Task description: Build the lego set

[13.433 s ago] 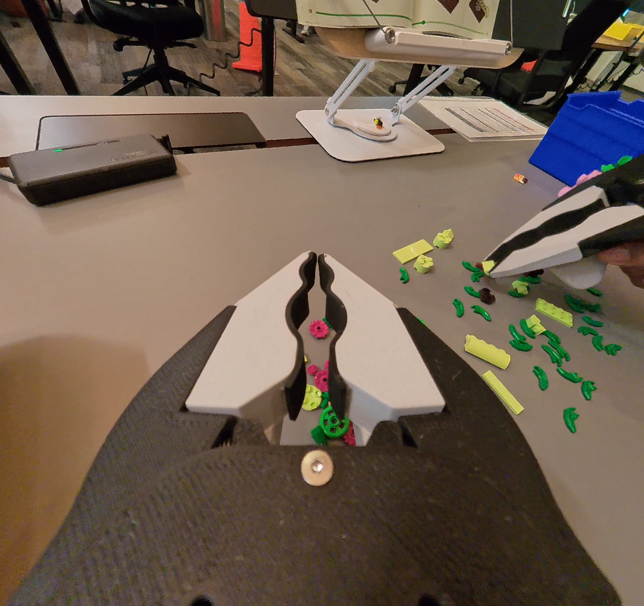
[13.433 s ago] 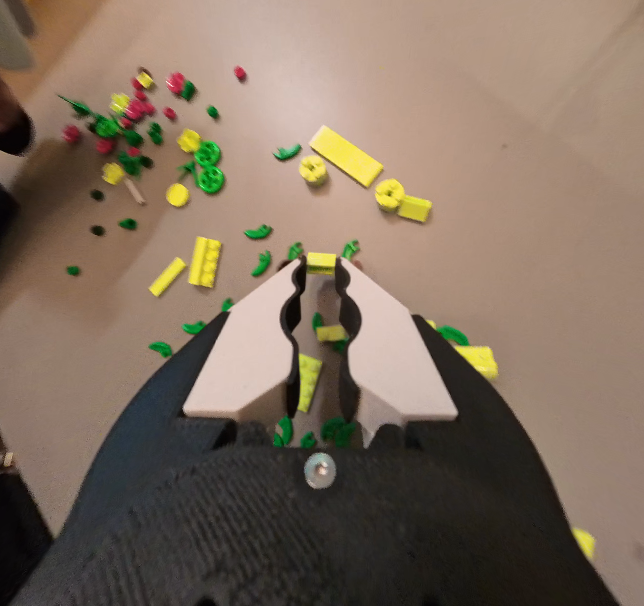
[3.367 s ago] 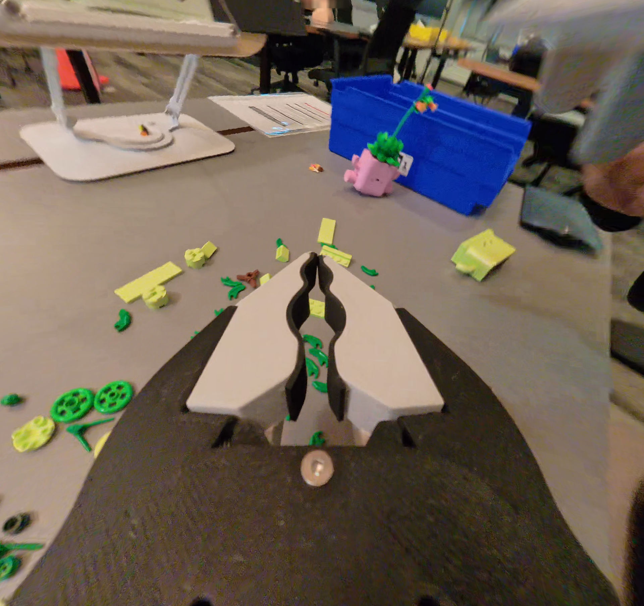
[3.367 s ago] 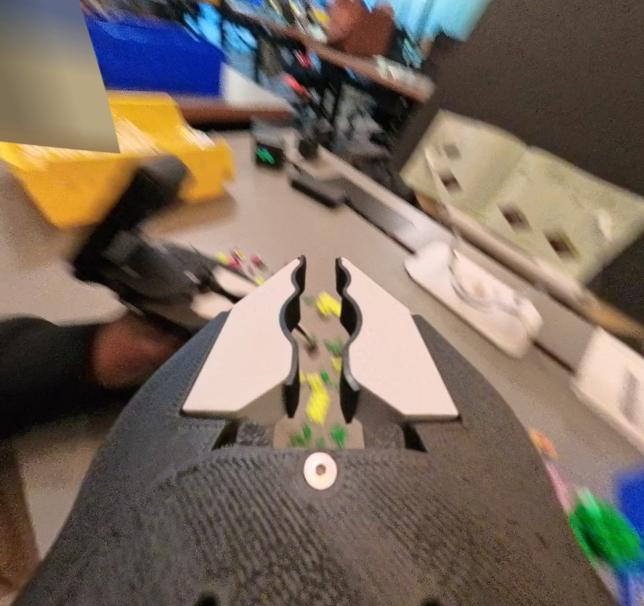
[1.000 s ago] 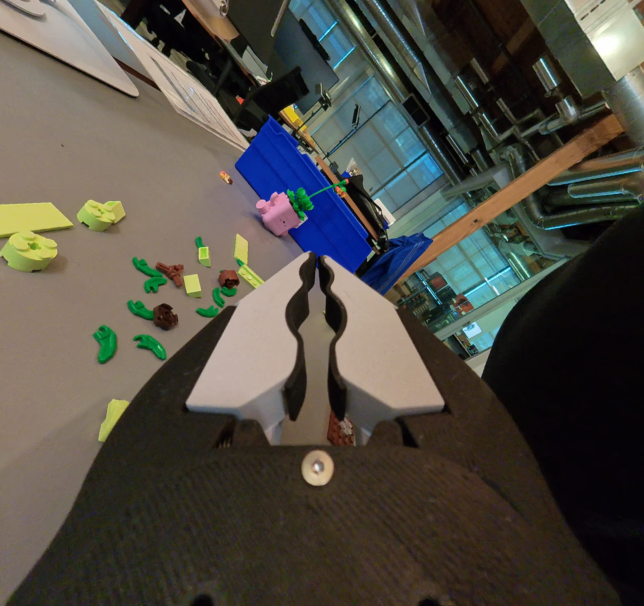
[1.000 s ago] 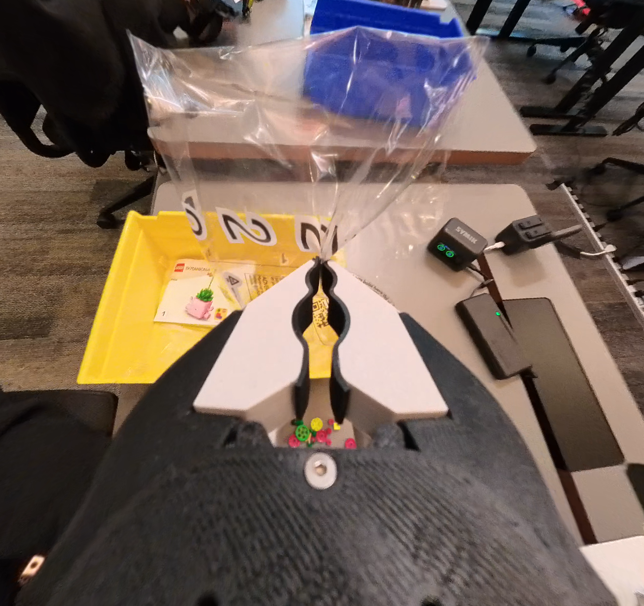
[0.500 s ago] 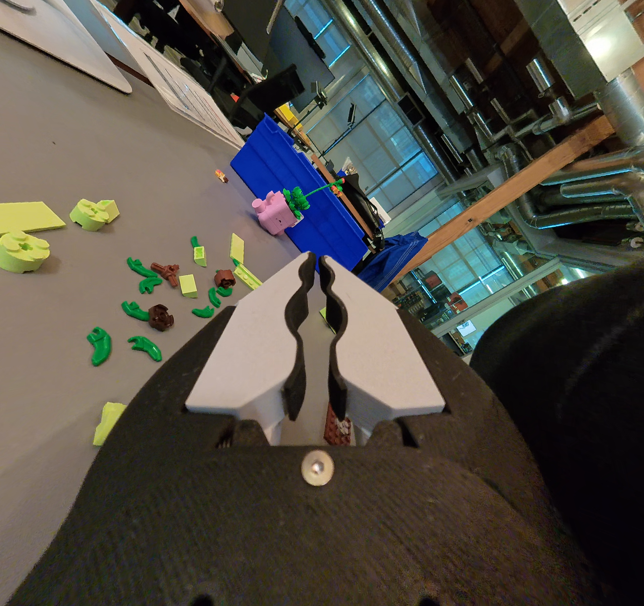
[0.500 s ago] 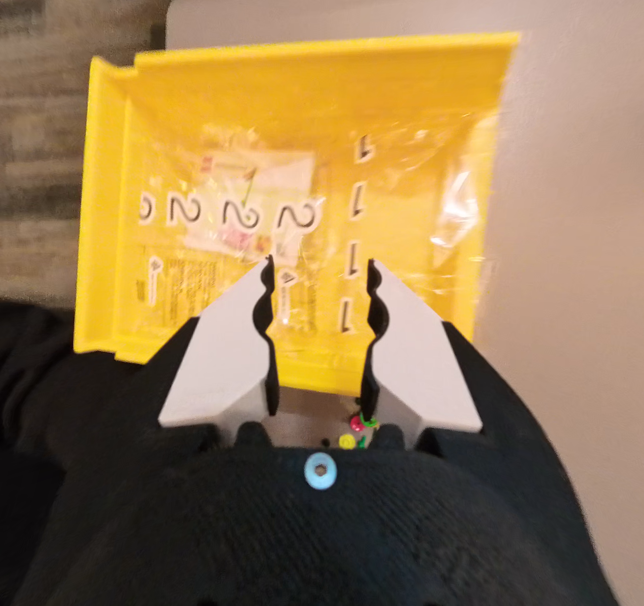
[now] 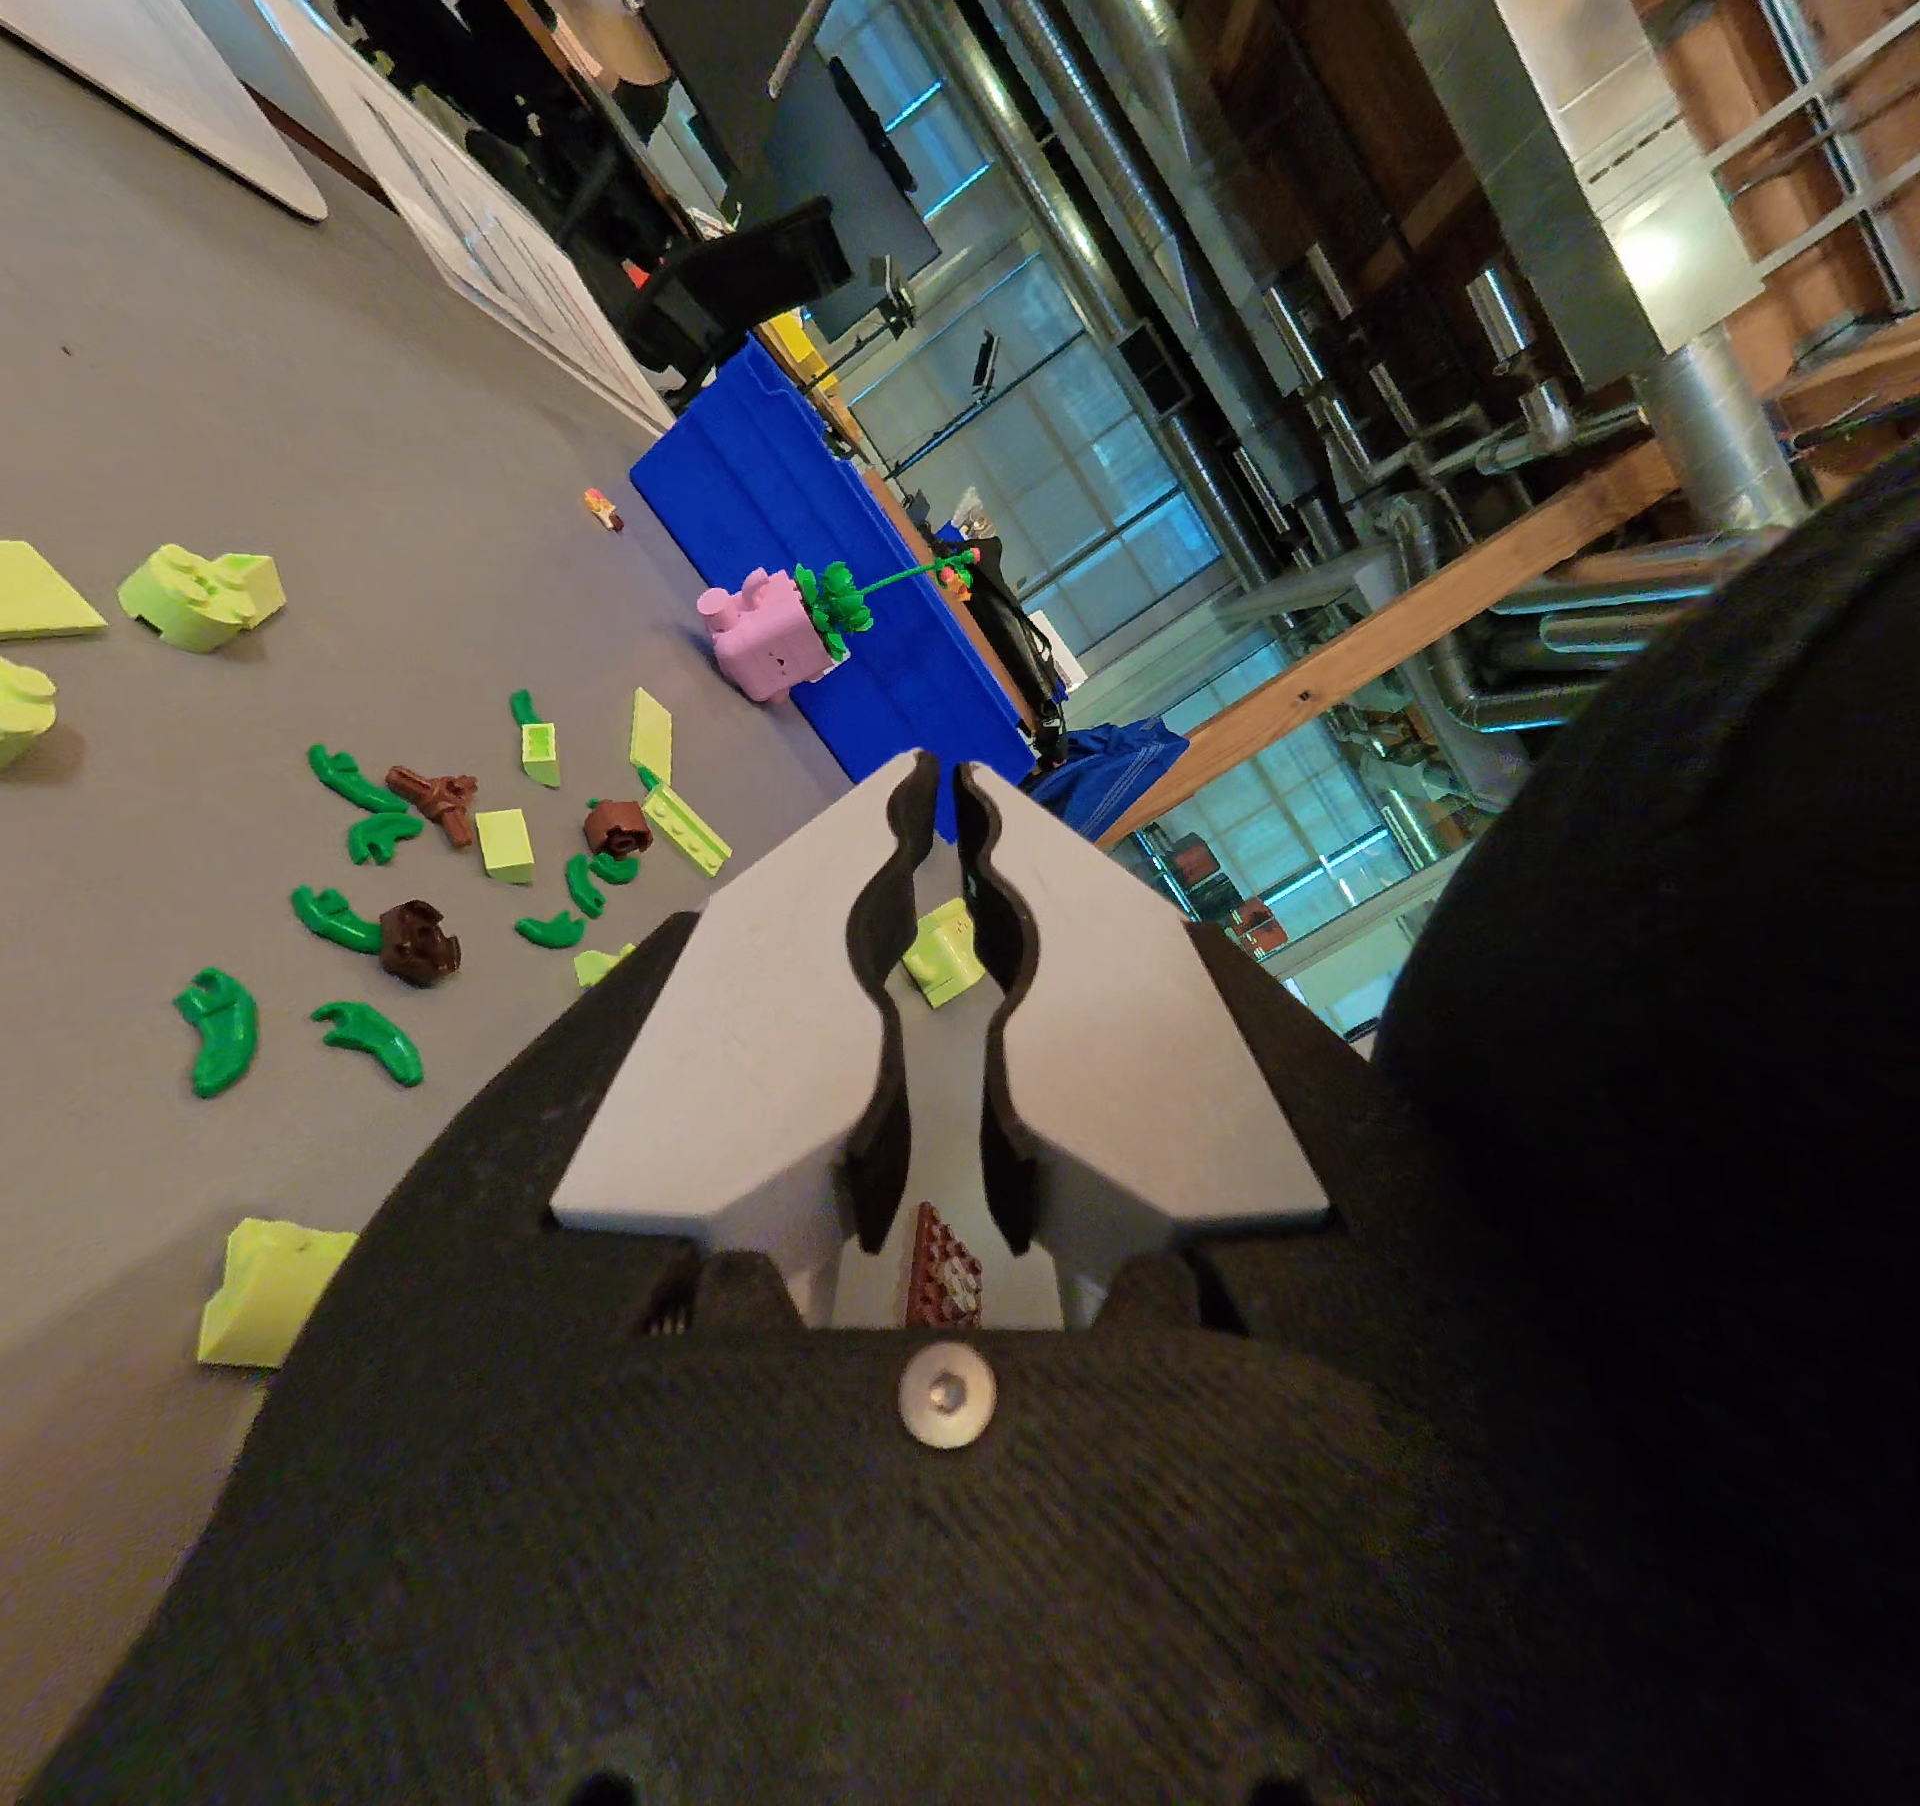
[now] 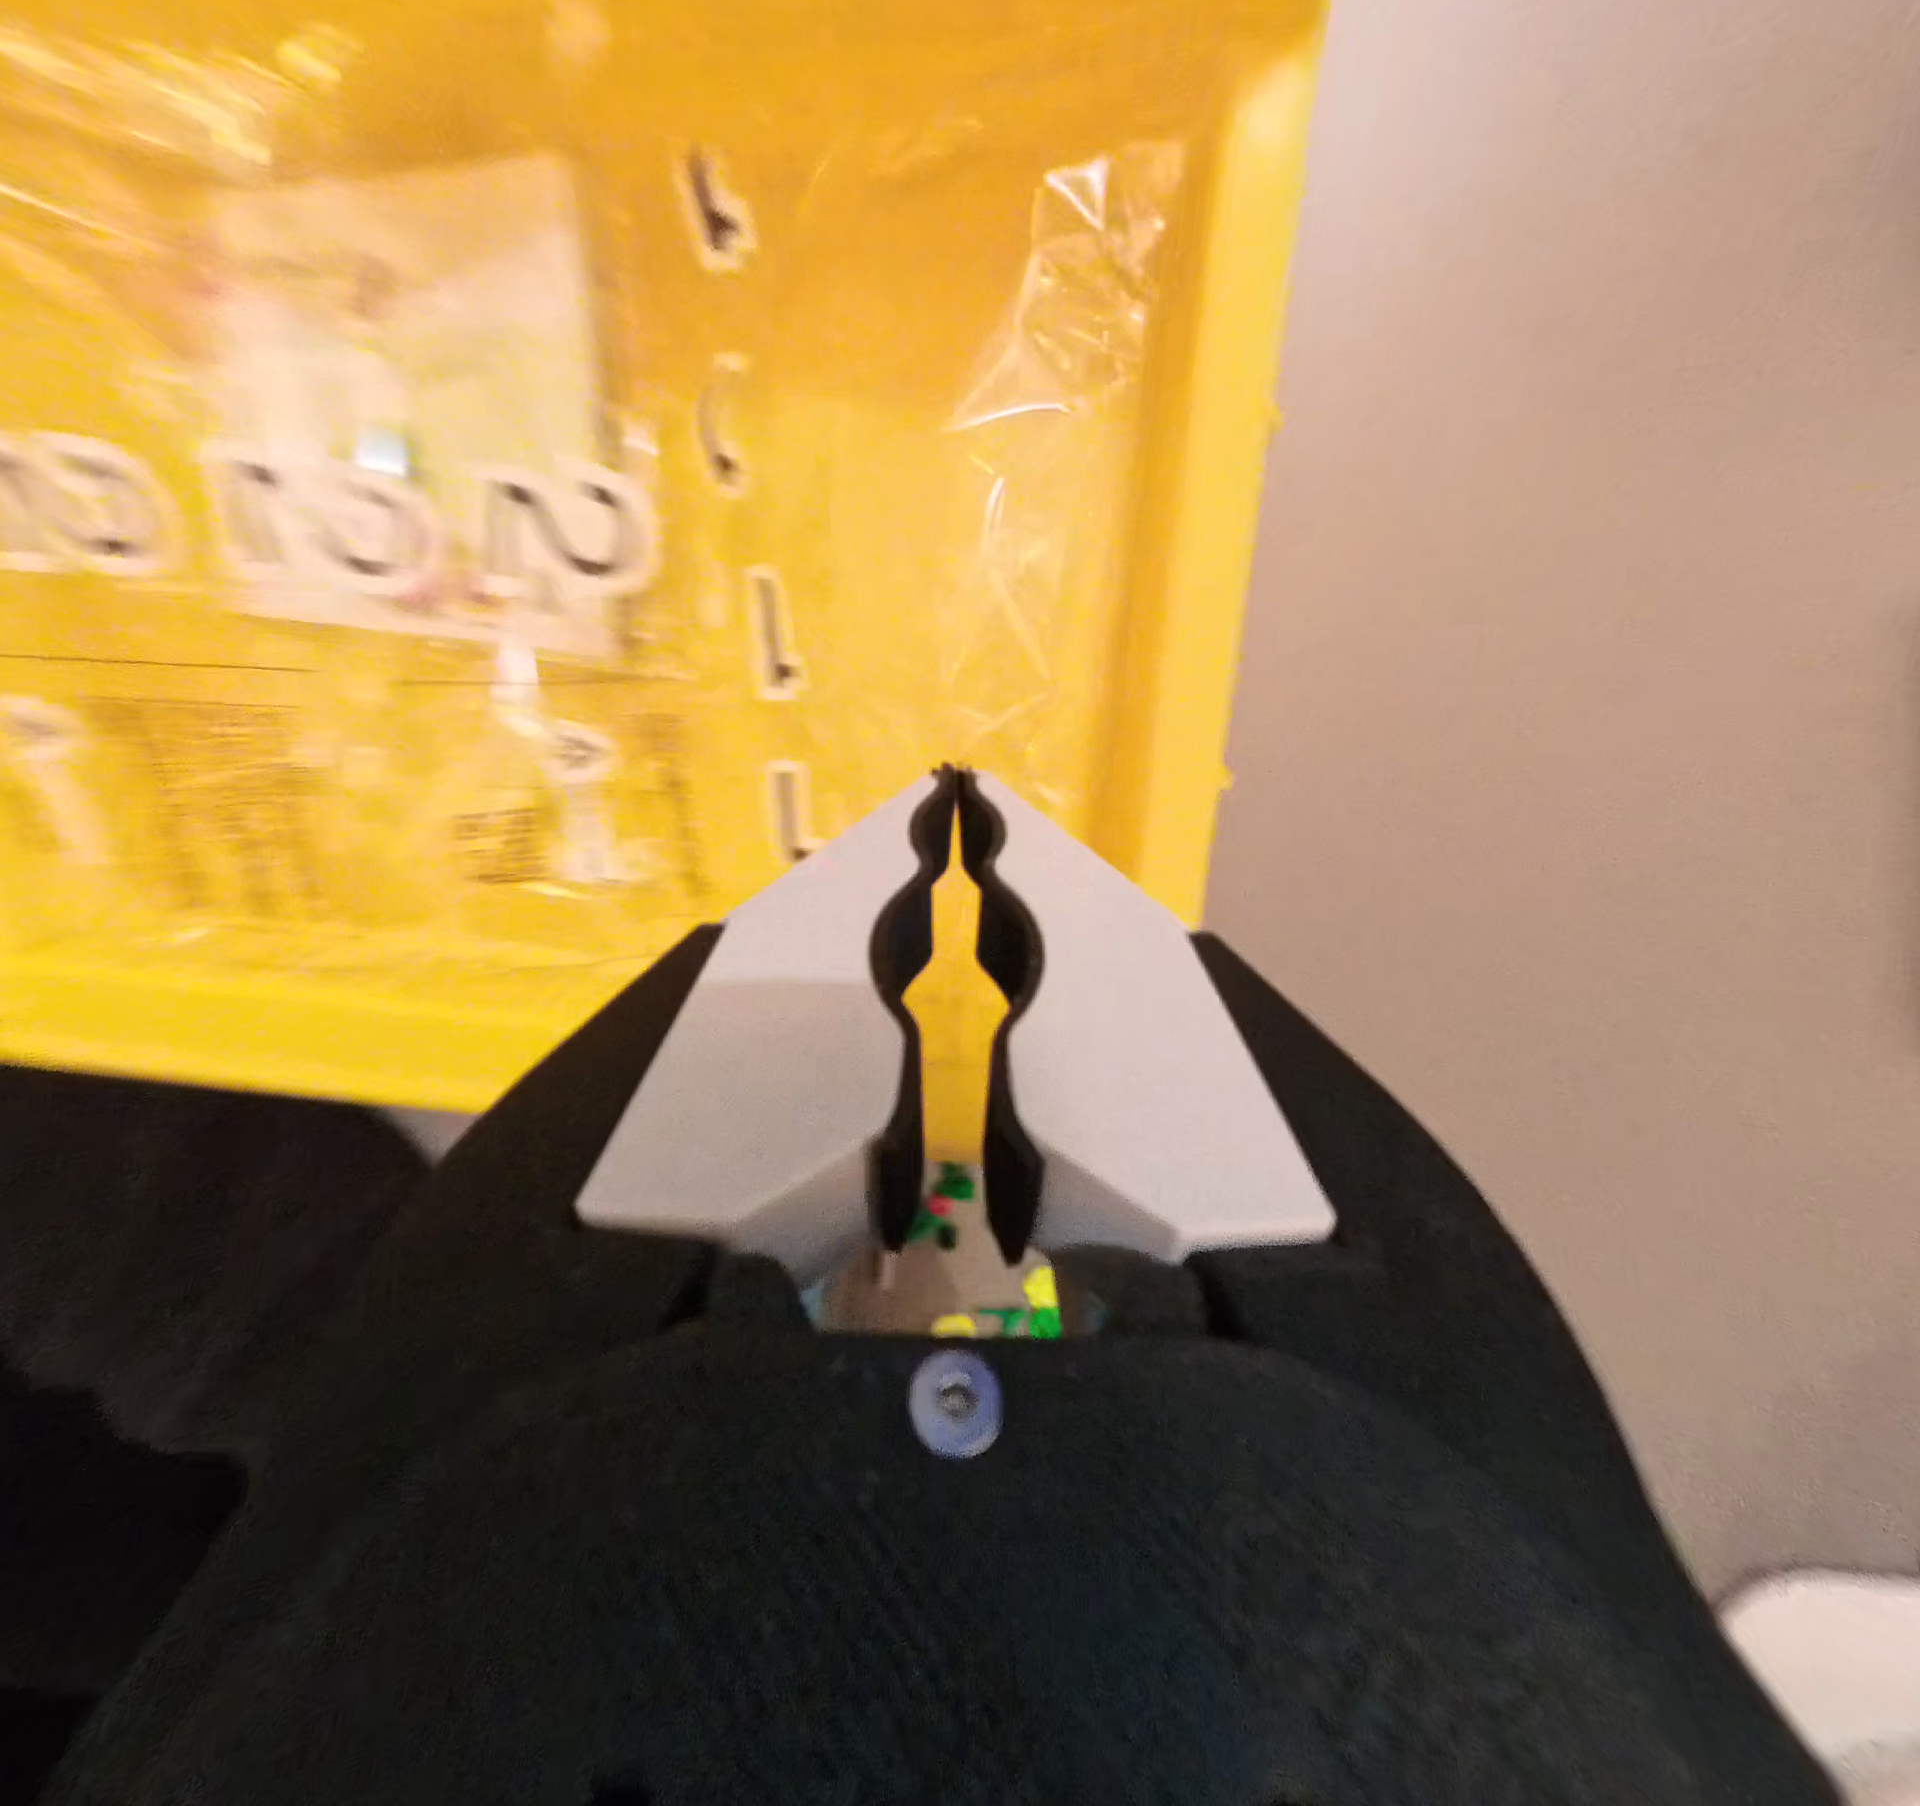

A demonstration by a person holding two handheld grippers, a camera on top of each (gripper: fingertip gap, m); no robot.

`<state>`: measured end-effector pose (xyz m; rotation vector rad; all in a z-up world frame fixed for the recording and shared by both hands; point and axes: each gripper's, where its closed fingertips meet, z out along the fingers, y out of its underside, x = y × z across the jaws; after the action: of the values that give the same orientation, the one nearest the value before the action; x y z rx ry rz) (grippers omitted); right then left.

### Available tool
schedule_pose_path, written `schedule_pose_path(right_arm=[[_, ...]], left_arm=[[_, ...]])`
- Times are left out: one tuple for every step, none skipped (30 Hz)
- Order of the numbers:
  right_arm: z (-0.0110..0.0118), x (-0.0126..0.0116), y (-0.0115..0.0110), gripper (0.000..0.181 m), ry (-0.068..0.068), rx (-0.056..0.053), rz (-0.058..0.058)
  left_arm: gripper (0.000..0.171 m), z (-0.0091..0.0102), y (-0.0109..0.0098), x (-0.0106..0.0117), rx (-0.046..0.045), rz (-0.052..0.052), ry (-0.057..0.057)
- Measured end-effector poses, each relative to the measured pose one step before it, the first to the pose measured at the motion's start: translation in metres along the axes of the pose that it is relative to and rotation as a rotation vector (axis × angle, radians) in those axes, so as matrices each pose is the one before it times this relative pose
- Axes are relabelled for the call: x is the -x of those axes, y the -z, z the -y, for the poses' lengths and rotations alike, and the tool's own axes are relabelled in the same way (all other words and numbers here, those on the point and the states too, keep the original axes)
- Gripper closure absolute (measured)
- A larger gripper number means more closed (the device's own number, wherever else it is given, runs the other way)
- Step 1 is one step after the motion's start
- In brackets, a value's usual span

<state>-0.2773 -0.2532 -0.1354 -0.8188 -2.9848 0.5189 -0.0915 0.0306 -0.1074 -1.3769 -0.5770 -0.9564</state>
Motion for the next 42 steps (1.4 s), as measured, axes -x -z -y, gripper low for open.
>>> schedule_pose_path(right_arm=[[0.01046, 0.01427, 0.00939, 0.181, 0.0145, -0.0539, 0.0554], [0.01326, 0.01586, 0.01043, 0.181, 0.0162, -0.0676, 0.0612], [0.01420, 0.01650, 0.01051, 0.181, 0.0132, -0.0676, 0.0629], [0.01380, 0.01701, 0.00896, 0.181, 0.0107, -0.0572, 0.0634], [0.01212, 0.01687, 0.00701, 0.181, 0.0168, -0.0435, 0.0554], [0.00989, 0.01699, 0.00449, 0.181, 0.0269, -0.0291, 0.0501], [0.00748, 0.01739, 0.00162, 0.181, 0.0316, -0.0149, 0.0515], [0.00570, 0.01463, -0.00090, 0.181, 0.0287, -0.0064, 0.0361], [0.00356, 0.01056, -0.00257, 0.181, 0.0256, 0.0039, 0.0135], [0.00200, 0.00762, -0.00325, 0.181, 0.0279, 0.0110, -0.0010], [0.00163, 0.00530, -0.00313, 0.181, 0.0293, 0.0103, -0.0107], [0.00224, 0.00432, -0.00254, 0.181, 0.0253, 0.0056, -0.0114], [0.00302, 0.00486, -0.00196, 0.181, 0.0196, -0.0011, -0.0009], [0.00367, 0.00406, -0.00123, 0.181, 0.0130, -0.0050, 0.0012], [0.00381, 0.00270, -0.00070, 0.181, 0.0098, -0.0065, -0.0022], [0.00402, 0.00282, -0.00041, 0.181, 0.0111, -0.0099, 0.0015], [0.00372, 0.00327, -0.00035, 0.181, 0.0087, -0.0098, 0.0078], [0.00288, 0.00270, -0.00029, 0.181, 0.0038, -0.0065, 0.0058], [0.00154, 0.00077, -0.00038, 0.181, 0.0019, -0.0004, -0.0054], [-0.00026, -0.00127, -0.00023, 0.181, 0.0025, 0.0087, -0.0177], [-0.00099, -0.00240, 0.00013, 0.181, 0.0053, 0.0096, -0.0232], [-0.00101, -0.00249, 0.00088, 0.181, 0.0048, 0.0066, -0.0229], [-0.00117, -0.00282, 0.00174, 0.181, 0.0000, 0.0035, -0.0218], [-0.00104, -0.00370, 0.00281, 0.181, -0.0040, 0.0008, -0.0244], [-0.00106, -0.00475, 0.00393, 0.181, -0.0044, -0.0036, -0.0276], [-0.00156, -0.00583, 0.00496, 0.181, -0.0061, -0.0037, -0.0305], [-0.00276, -0.00822, 0.00560, 0.181, -0.0094, 0.0009, -0.0393], [-0.00349, -0.00961, 0.00586, 0.181, -0.0116, 0.0012, -0.0424], [-0.00406, -0.00994, 0.00593, 0.181, -0.0150, 0.0005, -0.0388], [-0.00505, -0.01117, 0.00583, 0.181, -0.0169, 0.0046, -0.0416], [-0.00539, -0.01099, 0.00535, 0.181, -0.0114, 0.0049, -0.0388], [-0.00459, -0.00750, 0.00449, 0.181, -0.0110, -0.0028, -0.0156], [-0.00490, -0.00575, 0.00329, 0.181, -0.0232, -0.0027, -0.0010], [-0.00793, -0.00605, 0.00105, 0.181, -0.0321, 0.0134, 0.0031], [-0.01180, -0.00565, -0.00147, 0.181, -0.0371, 0.0326, 0.0148], [-0.01523, -0.00677, -0.00392, 0.181, -0.0457, 0.0512, 0.0182], [-0.01630, -0.00886, -0.00565, 0.181, -0.0474, 0.0576, 0.0108], [-0.01520, -0.00879, -0.00706, 0.179, -0.0403, 0.0524, 0.0087], [-0.01252, -0.00802, -0.00744, 0.175, -0.0325, 0.0416, 0.0058], [-0.00931, -0.00737, -0.00659, 0.166, -0.0246, 0.0294, -0.0017], [-0.00693, -0.00775, -0.00507, 0.154, -0.0188, 0.0221, -0.0159], [-0.00503, -0.00773, -0.00306, 0.146, -0.0145, 0.0169, -0.0258]], left_arm=[[0.171, 0.00054, 0.00010, -0.00007, -0.00216, -0.0011, 0.0005], [0.171, 0.00018, -0.00018, 0.00012, -0.00077, -0.0011, 0.0006], [0.171, -0.00038, -0.00055, 0.00014, 0.00171, -0.0006, 0.0006], [0.171, -0.00080, -0.00068, 0.00028, 0.00427, 0.0001, 0.0003], [0.171, -0.00110, -0.00070, 0.00024, 0.00469, 0.0007, -0.0001], [0.171, -0.00095, -0.00054, -0.00002, 0.00362, 0.0006, -0.0008], [0.171, -0.00076, -0.00029, 0.00010, 0.00274, 0.0012, -0.0014], [0.171, -0.00043, -0.00017, 0.00007, 0.00205, 0.0022, -0.0024], [0.171, -0.00027, 0.00005, 0.00041, 0.00158, 0.0032, -0.0032], [0.171, -0.00003, 0.00009, 0.00039, 0.00073, 0.0036, -0.0030], [0.171, 0.00019, 0.00026, 0.00035, -0.00059, 0.0023, -0.0017], [0.171, 0.00024, 0.00017, 0.00015, -0.00108, 0.0002, 0.0004], [0.171, 0.00016, 0.00019, -0.00004, -0.00092, -0.0011, 0.0016], [0.171, -0.00008, 0.00009, 0.00002, -0.00070, -0.0008, 0.0013], [0.171, -0.00015, -0.00009, -0.00003, 0.00017, -0.0003, 0.0006], [0.171, -0.00019, -0.00010, -0.00023, 0.00067, -0.0007, -0.0004], [0.171, -0.00028, -0.00024, -0.00042, 0.00098, -0.0006, -0.0011], [0.171, -0.00025, -0.00029, -0.00021, 0.00143, 0.0000, -0.0017], [0.171, -0.00028, -0.00017, -0.00009, 0.00199, 0.0011, -0.0028], [0.171, -0.00014, -0.00005, 0.00005, 0.00231, 0.0024, -0.0041], [0.171, 0.00015, 0.00012, -0.00004, 0.00089, 0.0030, -0.0048], [0.171, 0.00056, 0.00034, 0.00013, -0.00131, 0.0027, -0.0041], [0.171, 0.00059, 0.00025, 0.00004, -0.00209, 0.0009, -0.0017], [0.171, 0.00044, 0.00010, 0.00007, -0.00130, -0.0010, 0.0011], [0.171, 0.00013, 0.00005, 0.00009, -0.00081, -0.0014, 0.0028], [0.171, -0.00012, -0.00012, 0.00036, -0.00073, -0.0010, 0.0032], [0.171, -0.00023, -0.00010, 0.00028, -0.00007, -0.0008, 0.0027], [0.171, -0.00032, -0.00037, 0.00026, 0.00099, -0.0003, 0.0019], [0.171, -0.00017, -0.00026, 0.00036, 0.00127, 0.0006, 0.0004], [0.171, -0.00020, -0.00038, 0.00040, 0.00133, 0.0012, -0.0006], [0.171, -0.00014, -0.00030, 0.00025, 0.00126, 0.0010, -0.0004], [0.171, -0.00012, -0.00024, 0.00013, 0.00063, 0.0001, 0.0004], [0.171, -0.00012, -0.00025, 0.00009, 0.00026, -0.0004, 0.0012], [0.171, -0.00019, -0.00014, 0.00012, 0.00030, -0.0006, 0.0013], [0.171, -0.00036, -0.00011, 0.00009, 0.00089, -0.0004, 0.0012], [0.171, -0.00033, -0.00013, 0.00011, 0.00068, -0.0004, 0.0009], [0.171, -0.00009, -0.00012, 0.00000, -0.00025, -0.0001, 0.0005], [0.171, -0.00006, -0.00011, -0.00012, 0.00034, -0.0002, -0.0002], [0.171, -0.00014, -0.00005, -0.00004, 0.00125, 0.0006, -0.0011], [0.171, -0.00017, 0.00000, 0.00003, 0.00084, 0.0014, -0.0015], [0.171, 0.00004, 0.00011, 0.00000, 0.00047, 0.0008, -0.0010], [0.171, 0.00009, 0.00011, 0.00013, -0.00012, 0.0007, -0.0001]])
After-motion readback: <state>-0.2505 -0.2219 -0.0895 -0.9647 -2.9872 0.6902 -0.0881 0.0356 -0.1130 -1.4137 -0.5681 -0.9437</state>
